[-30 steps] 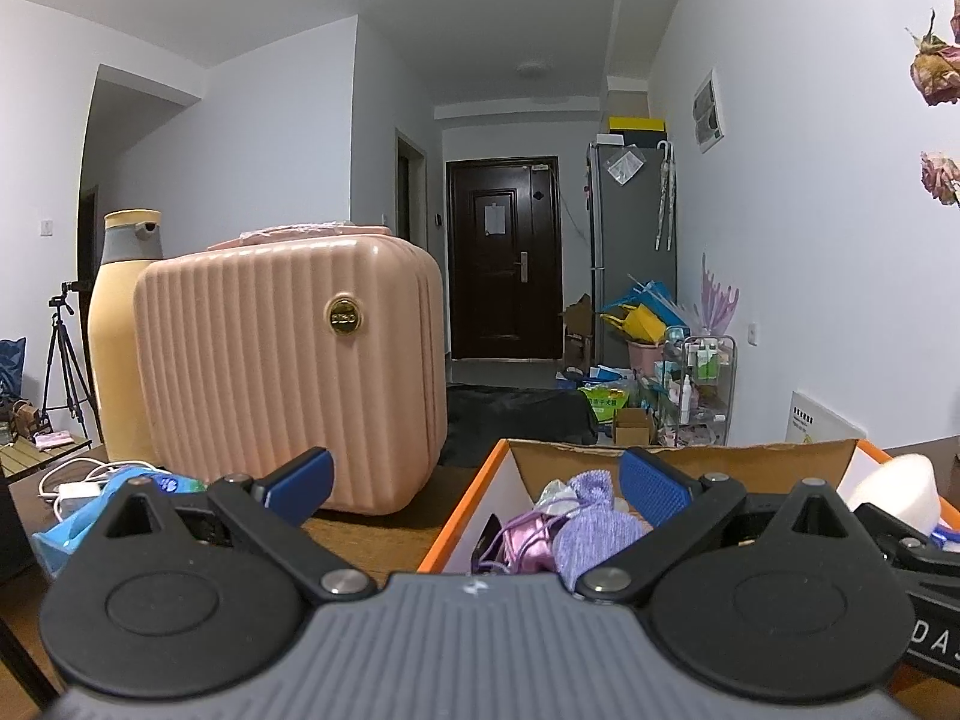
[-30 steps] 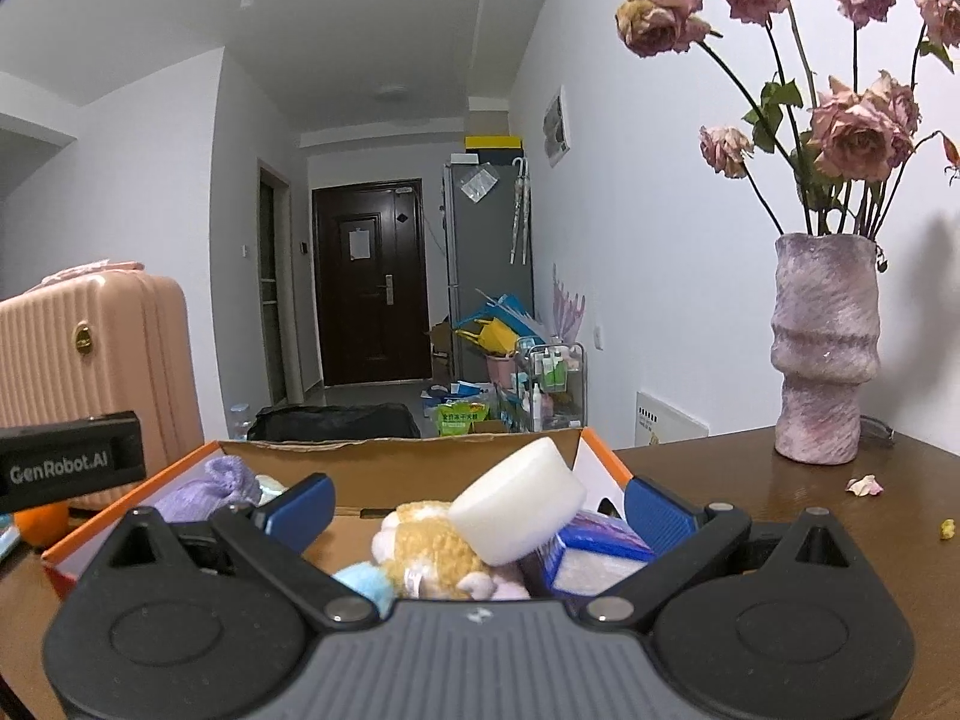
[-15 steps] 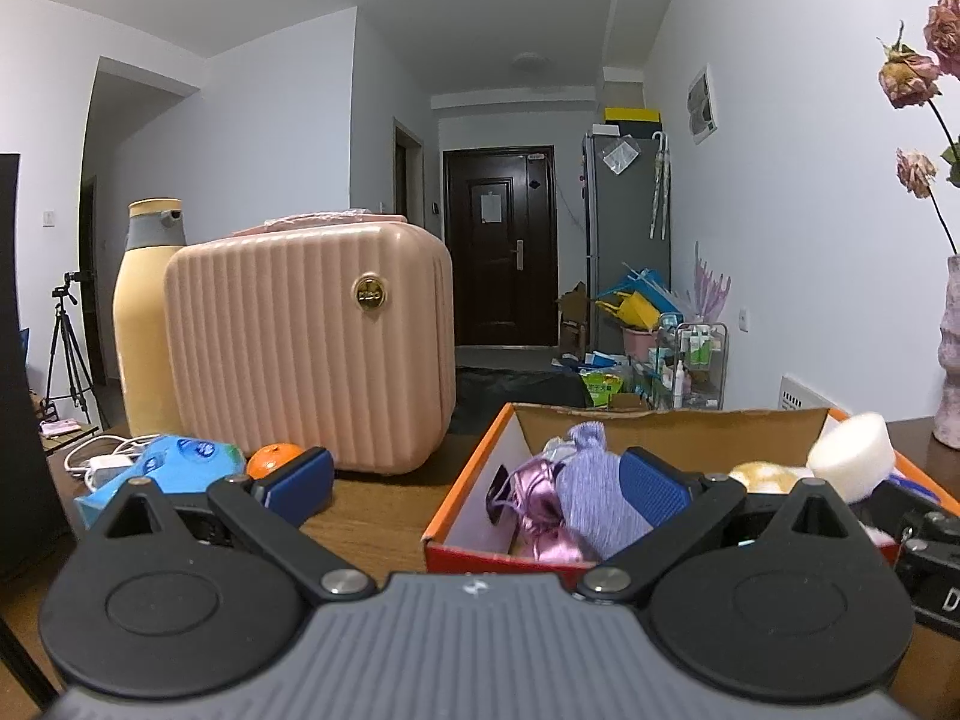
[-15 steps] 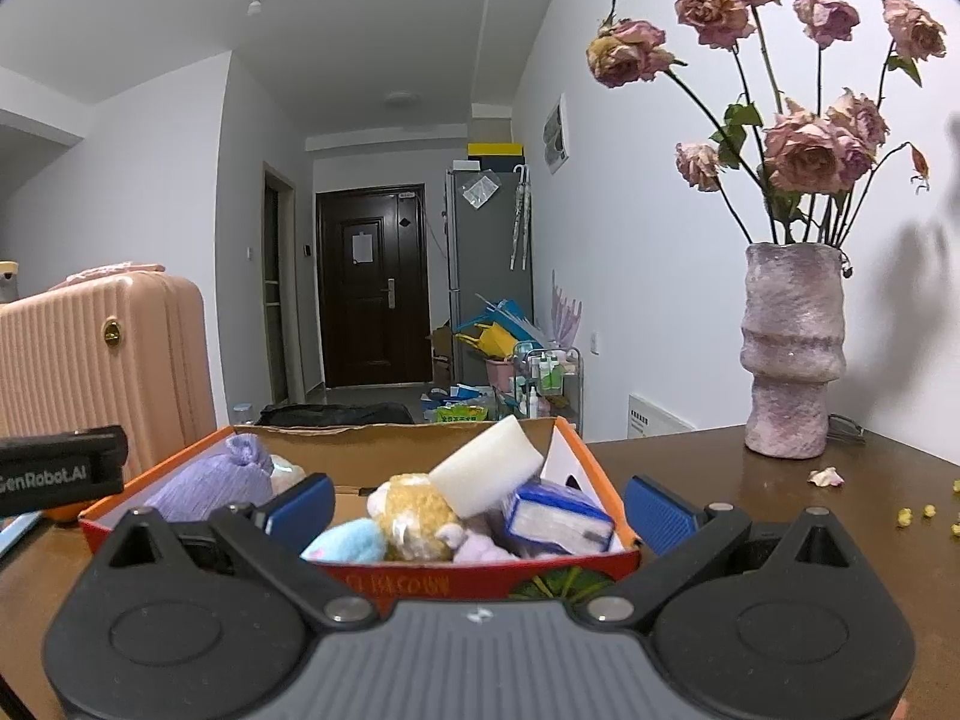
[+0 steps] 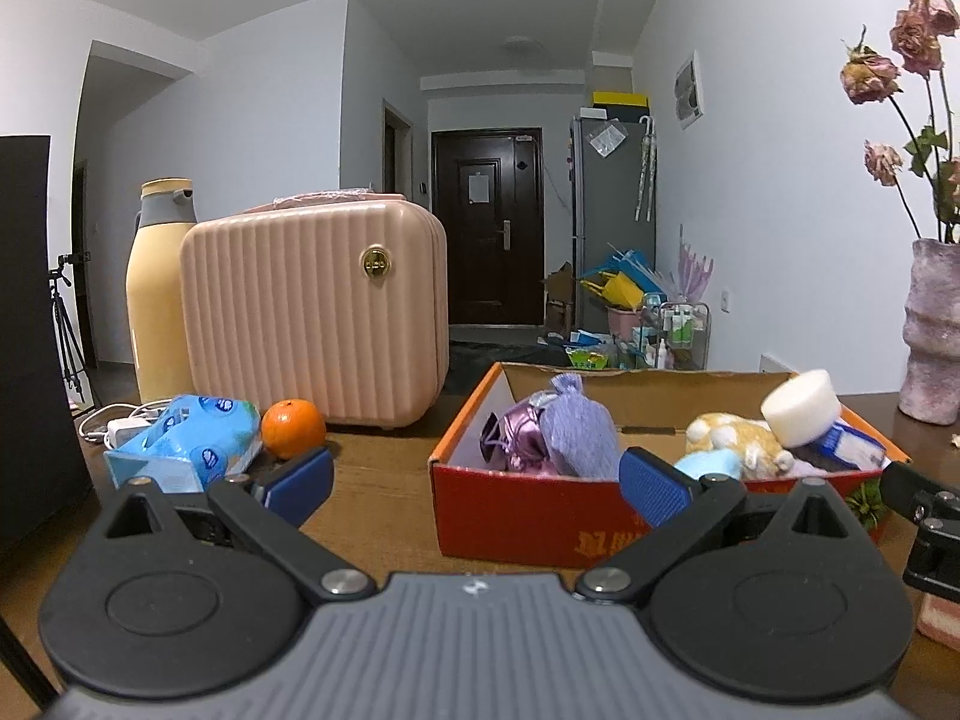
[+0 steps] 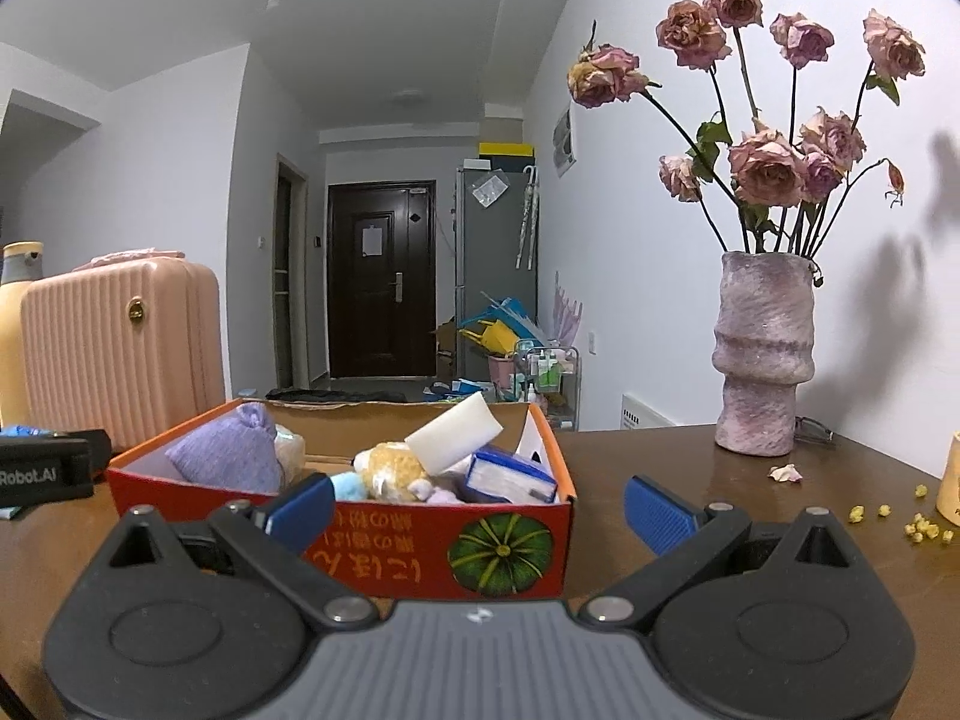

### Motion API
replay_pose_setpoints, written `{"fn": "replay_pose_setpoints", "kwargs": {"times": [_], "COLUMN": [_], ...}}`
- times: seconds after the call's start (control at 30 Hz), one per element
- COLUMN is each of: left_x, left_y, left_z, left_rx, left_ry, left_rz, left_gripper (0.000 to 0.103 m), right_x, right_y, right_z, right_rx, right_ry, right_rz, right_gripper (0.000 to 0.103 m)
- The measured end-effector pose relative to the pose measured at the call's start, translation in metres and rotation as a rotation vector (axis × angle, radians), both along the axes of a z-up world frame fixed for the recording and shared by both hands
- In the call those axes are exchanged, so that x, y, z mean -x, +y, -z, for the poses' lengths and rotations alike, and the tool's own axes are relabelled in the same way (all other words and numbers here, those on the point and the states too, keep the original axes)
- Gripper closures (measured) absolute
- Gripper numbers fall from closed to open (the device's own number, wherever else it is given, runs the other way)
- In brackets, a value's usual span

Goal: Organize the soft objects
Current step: 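Withdraw both tools from the box toward the sponge and foam block, then grasp the pink layered sponge with the right gripper while the left gripper grasps the white foam block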

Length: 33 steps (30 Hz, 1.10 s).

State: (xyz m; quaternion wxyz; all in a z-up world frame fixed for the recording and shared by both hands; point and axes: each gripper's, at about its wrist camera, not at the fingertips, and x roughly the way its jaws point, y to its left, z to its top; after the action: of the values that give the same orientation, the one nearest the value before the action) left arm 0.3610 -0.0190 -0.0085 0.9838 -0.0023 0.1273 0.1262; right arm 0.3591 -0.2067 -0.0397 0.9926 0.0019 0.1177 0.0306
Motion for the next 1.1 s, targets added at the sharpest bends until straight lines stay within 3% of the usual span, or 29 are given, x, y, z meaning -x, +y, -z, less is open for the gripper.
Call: {"fn": "replay_pose_setpoints", "kwargs": {"times": [0.4, 0.63, 1.1], "left_x": [0.026, 0.039, 0.04], "left_y": [-0.008, -0.017, -0.025], "left_z": [0.004, 0.008, 0.016], "left_rx": [0.009, 0.016, 0.031], "left_ry": [0.034, 0.056, 0.113], "left_rz": [0.029, 0.053, 0.118], "left_gripper": [0.0, 0.0, 0.0], "right_x": [0.029, 0.039, 0.03], "right_y": [-0.017, -0.027, -0.05], "right_z": [-0.004, -0.006, 0.007], "right_rx": [0.016, 0.049, 0.099], "right_ry": [0.021, 0.028, 0.175], "right_rz": [-0.056, -0.02, -0.098], "right_gripper": [0.0, 0.0, 0.0]}}
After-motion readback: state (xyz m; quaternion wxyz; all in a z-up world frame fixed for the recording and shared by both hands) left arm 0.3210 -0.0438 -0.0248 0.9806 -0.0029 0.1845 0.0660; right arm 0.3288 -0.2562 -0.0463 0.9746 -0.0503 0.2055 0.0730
